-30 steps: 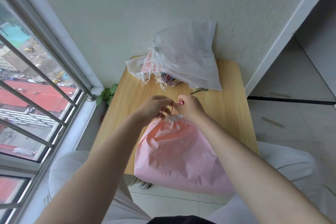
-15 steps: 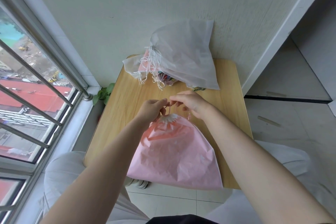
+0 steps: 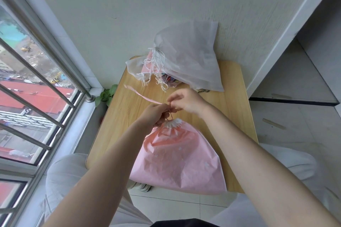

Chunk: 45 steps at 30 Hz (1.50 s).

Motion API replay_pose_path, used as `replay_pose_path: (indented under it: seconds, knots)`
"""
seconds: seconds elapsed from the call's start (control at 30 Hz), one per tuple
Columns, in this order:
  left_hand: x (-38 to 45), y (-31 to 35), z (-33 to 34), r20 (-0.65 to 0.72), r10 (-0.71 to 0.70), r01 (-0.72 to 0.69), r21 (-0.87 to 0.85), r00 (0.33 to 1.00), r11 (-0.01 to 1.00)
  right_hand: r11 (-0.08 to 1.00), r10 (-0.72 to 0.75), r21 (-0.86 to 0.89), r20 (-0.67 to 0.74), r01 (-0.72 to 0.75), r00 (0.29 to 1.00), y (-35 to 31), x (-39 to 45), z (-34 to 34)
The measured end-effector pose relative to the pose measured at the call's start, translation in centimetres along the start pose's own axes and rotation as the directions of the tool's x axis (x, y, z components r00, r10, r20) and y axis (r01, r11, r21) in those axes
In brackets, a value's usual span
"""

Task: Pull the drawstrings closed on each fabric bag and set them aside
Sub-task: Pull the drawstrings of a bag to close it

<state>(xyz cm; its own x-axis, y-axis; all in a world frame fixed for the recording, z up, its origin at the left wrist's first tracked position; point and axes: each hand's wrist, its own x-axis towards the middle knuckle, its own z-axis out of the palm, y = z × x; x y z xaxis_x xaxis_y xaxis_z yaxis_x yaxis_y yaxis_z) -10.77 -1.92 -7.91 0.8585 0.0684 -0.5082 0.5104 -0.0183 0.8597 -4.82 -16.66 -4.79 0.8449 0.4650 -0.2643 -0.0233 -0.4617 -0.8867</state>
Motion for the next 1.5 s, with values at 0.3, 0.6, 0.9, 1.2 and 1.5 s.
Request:
replay_pose_path:
  seconds: [0.3,0.6,0.9,1.2,1.5]
  knots:
    - [0.0,-0.4,-0.5,-0.008,-0.048,0.048,-0.026,0.999,0.999,0.996,-0.005,-0.084,-0.106,-0.004,0.994,2.6,-0.8,0.5]
    - [-0.4,0.3,0.0,0.037,0.139,-0.143,0.138,0.990,0.980,0.995,0.052,0.083,0.089,-0.060,0.995,2.3,-1.5,0.1]
    - [-0.1,0.4,-0.3,-0.028,0.244,-0.216,0.383,0.969,0.898,0.987,-0.018,-0.161,-0.029,0.013,0.999,1.2,-1.6,1.0]
    - [-0.1,0.9,-0.4,-0.138,0.136,-0.057,0.466,0.981,0.883,0.944,-0.147,-0.316,-0.152,0.092,0.977,2.3,-1.6,1.5]
    - [-0.7,1.8,0.6,-0.024,0.245,-0.135,0.781,0.969,0.609,0.847,-0.214,-0.514,-0.090,0.138,0.973,2.4,-1.4,1.5]
